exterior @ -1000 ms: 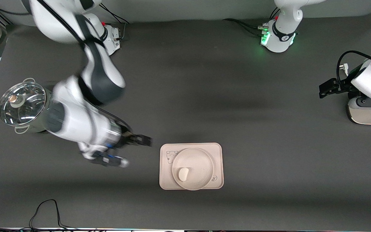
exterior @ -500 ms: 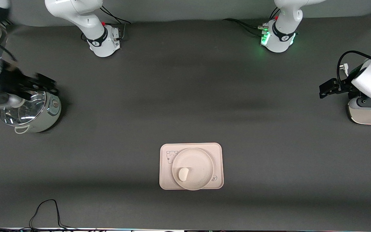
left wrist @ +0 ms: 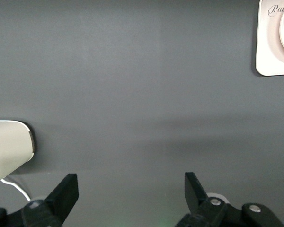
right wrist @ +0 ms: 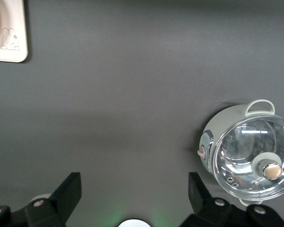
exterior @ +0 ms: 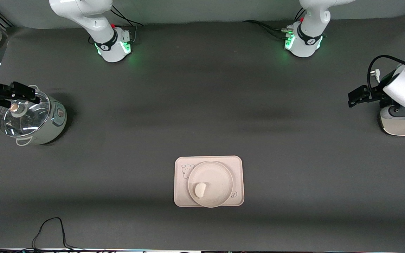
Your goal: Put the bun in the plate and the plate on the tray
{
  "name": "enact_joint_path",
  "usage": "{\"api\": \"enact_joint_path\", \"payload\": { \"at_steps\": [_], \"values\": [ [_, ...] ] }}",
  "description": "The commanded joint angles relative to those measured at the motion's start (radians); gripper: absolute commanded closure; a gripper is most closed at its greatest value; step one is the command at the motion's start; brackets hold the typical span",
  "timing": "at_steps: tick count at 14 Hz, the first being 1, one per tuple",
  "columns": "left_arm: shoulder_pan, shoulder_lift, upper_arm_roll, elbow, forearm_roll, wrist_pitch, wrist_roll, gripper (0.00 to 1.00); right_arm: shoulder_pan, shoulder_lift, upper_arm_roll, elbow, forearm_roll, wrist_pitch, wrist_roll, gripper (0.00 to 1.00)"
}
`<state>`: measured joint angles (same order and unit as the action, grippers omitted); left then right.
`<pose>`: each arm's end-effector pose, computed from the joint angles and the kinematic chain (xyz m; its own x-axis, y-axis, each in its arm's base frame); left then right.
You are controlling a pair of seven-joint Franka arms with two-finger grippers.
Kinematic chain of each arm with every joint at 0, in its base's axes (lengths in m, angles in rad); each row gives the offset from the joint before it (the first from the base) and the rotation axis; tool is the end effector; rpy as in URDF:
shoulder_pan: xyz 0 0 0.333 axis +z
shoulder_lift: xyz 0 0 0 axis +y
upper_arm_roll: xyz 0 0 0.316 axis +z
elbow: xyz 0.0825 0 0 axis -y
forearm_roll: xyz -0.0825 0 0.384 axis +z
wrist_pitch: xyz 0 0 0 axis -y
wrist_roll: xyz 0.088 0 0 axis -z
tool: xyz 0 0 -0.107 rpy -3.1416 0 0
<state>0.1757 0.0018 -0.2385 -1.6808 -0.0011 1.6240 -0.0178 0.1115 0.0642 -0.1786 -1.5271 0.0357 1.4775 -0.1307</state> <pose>0.5544 -0.0349 0.5761 0.9973 -0.0448 -0.0585 -0.0449 -0.9990 0.0005 0.5624 -0.0304 0.6019 0.9919 0.0663 -0.1084 0.0624 -0.9973 -0.0387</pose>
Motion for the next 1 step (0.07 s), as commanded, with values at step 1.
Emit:
{"api": "enact_joint_path", "payload": {
  "at_steps": [1],
  "values": [
    [-0.010, 0.007, 0.004, 0.016, 0.003, -0.010, -0.010, 0.00, -0.001, -0.007, -0.001, 0.002, -0.020, 0.007, -0.003, 0.00]
  ]
}}
